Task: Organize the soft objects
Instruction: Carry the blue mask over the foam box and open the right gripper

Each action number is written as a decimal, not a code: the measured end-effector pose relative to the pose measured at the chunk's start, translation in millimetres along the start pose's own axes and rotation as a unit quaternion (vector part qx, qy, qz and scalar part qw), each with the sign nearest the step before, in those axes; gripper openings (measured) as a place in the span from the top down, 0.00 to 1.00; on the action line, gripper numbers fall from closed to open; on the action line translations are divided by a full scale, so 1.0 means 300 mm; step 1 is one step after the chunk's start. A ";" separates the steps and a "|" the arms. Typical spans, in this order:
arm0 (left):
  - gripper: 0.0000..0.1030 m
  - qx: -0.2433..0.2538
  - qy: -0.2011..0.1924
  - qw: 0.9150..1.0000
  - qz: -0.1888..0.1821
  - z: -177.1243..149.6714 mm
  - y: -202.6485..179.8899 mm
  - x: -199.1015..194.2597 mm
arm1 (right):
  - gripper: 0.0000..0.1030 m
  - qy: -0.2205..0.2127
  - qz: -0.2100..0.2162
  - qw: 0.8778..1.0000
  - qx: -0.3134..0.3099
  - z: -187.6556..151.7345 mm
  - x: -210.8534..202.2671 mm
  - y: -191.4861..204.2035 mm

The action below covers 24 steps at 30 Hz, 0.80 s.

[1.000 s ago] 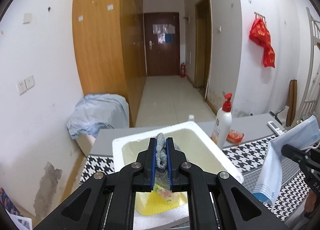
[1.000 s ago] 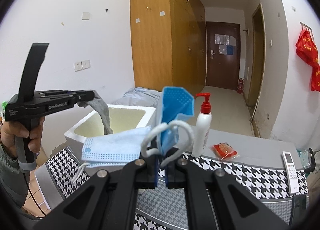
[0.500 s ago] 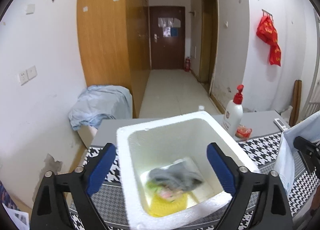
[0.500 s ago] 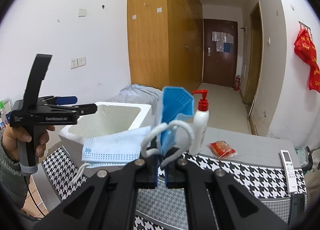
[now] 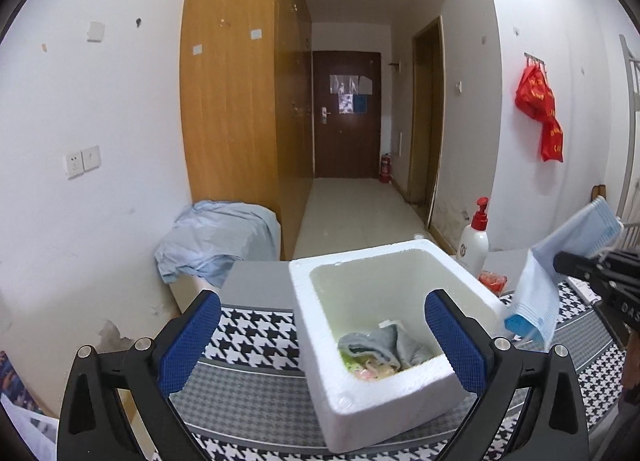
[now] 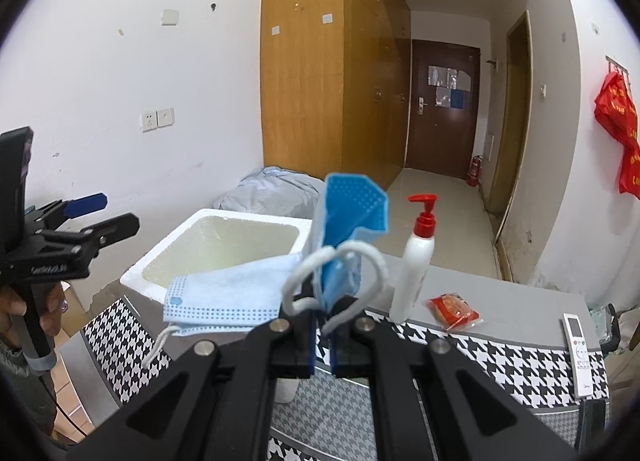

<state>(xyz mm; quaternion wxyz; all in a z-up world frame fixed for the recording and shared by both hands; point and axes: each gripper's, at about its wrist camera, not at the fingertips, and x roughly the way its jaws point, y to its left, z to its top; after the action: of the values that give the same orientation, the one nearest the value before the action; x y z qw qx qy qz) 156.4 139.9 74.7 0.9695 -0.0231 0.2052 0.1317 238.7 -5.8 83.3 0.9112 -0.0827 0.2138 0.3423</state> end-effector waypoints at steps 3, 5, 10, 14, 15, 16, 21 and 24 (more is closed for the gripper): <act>0.01 -0.004 -0.007 1.000 0.003 -0.019 0.020 -0.029 | 0.93 0.004 0.004 1.000 -0.002 0.010 0.014 0.017; 0.01 -0.007 -0.008 1.000 0.000 -0.036 0.034 -0.040 | 0.93 0.006 0.005 1.000 -0.006 0.020 0.022 0.028; 0.01 -0.022 -0.002 1.000 0.001 -0.091 0.075 -0.056 | 0.93 0.008 0.005 1.000 -0.020 0.048 0.039 0.053; 0.01 -0.029 0.003 1.000 0.004 -0.121 0.097 -0.058 | 0.93 0.012 0.010 0.999 -0.031 0.066 0.066 0.074; 0.01 -0.031 0.005 0.999 0.006 -0.125 0.103 -0.057 | 0.93 0.015 0.013 0.999 -0.032 0.073 0.076 0.079; 0.01 -0.031 0.006 0.999 0.008 -0.127 0.104 -0.057 | 0.93 0.019 0.018 0.999 -0.033 0.079 0.088 0.082; 0.01 -0.028 0.011 0.999 0.016 -0.144 0.118 -0.059 | 0.93 0.032 0.028 0.998 -0.040 0.093 0.129 0.095; 0.01 -0.032 0.014 0.999 0.022 -0.161 0.130 -0.057 | 0.93 0.036 0.034 0.998 -0.048 0.101 0.147 0.114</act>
<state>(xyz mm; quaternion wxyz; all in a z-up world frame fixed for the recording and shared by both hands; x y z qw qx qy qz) 111.9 168.5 37.8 0.9621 -0.0517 0.2150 0.1596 255.8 54.9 90.7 0.8857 -0.1315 0.2328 0.3795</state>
